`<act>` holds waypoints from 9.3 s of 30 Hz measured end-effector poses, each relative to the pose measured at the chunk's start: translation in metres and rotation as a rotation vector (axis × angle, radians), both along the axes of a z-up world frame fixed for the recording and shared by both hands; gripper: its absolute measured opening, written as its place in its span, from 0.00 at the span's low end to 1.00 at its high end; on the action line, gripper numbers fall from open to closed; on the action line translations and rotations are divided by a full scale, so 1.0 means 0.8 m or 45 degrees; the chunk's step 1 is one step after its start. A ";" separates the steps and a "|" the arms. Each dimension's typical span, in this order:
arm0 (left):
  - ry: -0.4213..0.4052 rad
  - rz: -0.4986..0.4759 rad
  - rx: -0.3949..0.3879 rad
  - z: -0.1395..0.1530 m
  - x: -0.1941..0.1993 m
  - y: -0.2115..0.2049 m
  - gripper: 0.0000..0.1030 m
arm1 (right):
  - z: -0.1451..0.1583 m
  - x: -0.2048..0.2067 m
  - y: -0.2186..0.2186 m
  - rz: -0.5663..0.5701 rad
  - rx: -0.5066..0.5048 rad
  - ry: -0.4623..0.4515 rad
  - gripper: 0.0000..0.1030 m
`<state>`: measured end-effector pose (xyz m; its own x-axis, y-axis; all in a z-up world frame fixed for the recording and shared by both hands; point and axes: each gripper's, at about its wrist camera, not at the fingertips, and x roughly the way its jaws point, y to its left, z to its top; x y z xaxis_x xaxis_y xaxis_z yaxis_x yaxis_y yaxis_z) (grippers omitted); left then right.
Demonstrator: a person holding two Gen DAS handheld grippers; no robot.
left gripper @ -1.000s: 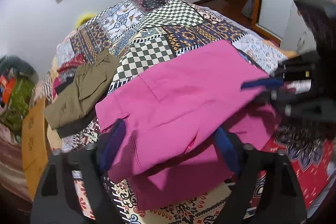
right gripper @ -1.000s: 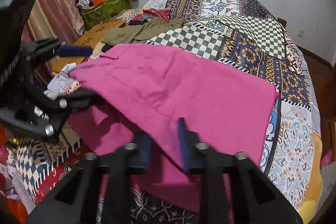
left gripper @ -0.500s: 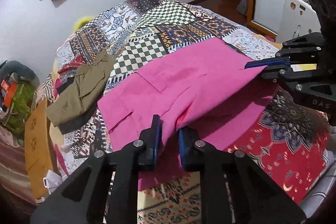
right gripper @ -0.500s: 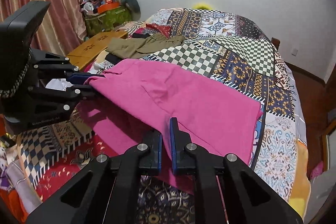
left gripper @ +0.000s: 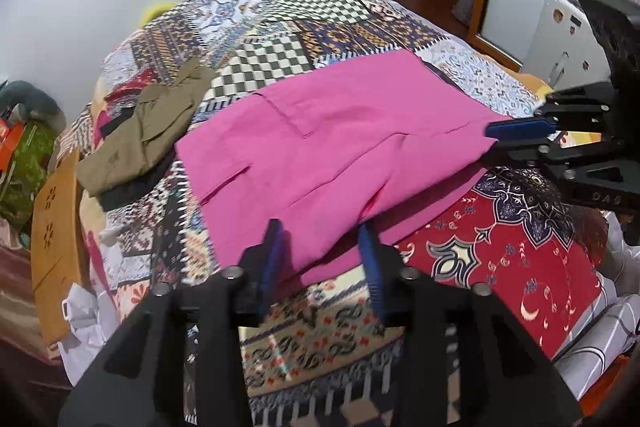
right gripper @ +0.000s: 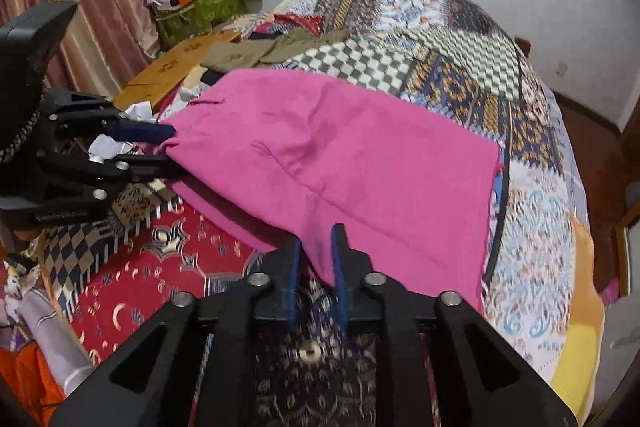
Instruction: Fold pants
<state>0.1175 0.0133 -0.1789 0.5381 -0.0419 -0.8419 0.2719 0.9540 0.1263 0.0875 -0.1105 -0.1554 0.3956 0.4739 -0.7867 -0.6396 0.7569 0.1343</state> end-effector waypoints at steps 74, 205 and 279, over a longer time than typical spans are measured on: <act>0.169 0.446 -0.336 -0.048 0.192 0.145 0.70 | -0.048 0.223 -0.105 -0.414 0.072 0.160 0.53; 0.185 0.483 -0.547 -0.002 -0.039 0.153 0.84 | 0.003 -0.001 0.106 0.022 -0.010 0.079 0.68; -0.041 0.127 -0.426 0.077 0.058 -0.021 0.17 | -0.021 0.005 -0.003 -0.150 0.170 0.196 0.73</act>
<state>0.1635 -0.0036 -0.1176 0.5793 -0.2585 -0.7730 0.1759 0.9657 -0.1911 0.0913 -0.1127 -0.1725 0.3347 0.5359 -0.7751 -0.5125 0.7938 0.3275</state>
